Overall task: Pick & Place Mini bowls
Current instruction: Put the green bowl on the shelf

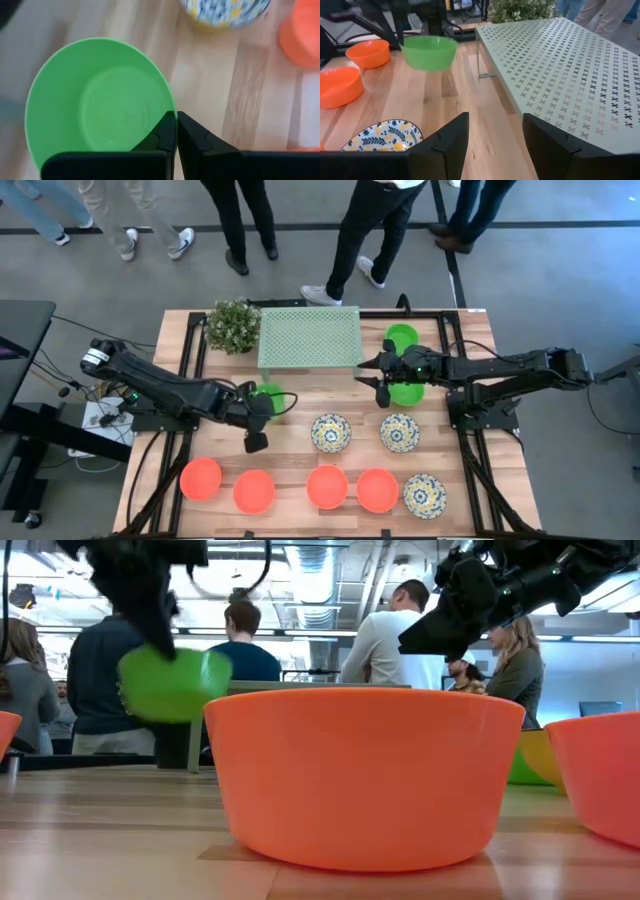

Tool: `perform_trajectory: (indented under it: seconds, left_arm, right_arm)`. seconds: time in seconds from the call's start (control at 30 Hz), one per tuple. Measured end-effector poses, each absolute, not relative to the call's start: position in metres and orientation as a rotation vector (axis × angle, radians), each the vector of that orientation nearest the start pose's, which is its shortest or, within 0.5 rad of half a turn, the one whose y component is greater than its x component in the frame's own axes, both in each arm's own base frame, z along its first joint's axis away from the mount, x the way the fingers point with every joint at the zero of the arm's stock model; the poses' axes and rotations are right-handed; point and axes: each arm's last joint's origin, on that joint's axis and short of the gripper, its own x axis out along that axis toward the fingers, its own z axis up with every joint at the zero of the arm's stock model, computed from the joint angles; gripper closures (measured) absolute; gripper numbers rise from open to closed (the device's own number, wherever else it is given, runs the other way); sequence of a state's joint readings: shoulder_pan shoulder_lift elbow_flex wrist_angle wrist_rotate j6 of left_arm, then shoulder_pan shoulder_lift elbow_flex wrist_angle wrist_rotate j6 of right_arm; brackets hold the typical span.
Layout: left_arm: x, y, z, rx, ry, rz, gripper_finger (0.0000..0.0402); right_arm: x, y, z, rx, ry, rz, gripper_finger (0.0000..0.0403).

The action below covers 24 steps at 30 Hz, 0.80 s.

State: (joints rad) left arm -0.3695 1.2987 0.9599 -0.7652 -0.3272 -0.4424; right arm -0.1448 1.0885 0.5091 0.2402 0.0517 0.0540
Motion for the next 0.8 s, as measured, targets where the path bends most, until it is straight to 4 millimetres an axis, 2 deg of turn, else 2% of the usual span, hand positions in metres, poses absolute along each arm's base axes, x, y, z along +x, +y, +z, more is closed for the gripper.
perform_trajectory:
  seconds: [0.17,0.3,0.5,0.67,0.8]
  left_arm:
    - [0.239,-0.081,0.283,0.146,0.905,0.171,0.0395]
    - [0.246,-0.069,0.303,0.271,0.860,0.173,0.0395]
    - [0.257,-0.022,0.317,0.307,0.885,0.226,0.0393]
    - [0.256,0.024,0.316,0.272,0.943,0.277,0.0392]
    - [0.252,0.053,0.316,0.248,0.967,0.350,0.0393]
  right_arm:
    - [0.224,-0.034,0.221,0.069,0.334,-0.204,0.0227]
    - [0.224,-0.034,0.221,0.069,0.334,-0.204,0.0227]
    - [0.224,-0.035,0.221,0.065,0.335,-0.204,0.0229]
    - [0.224,-0.035,0.221,0.061,0.334,-0.204,0.0229]
    - [0.224,-0.035,0.221,0.061,0.334,-0.204,0.0227]
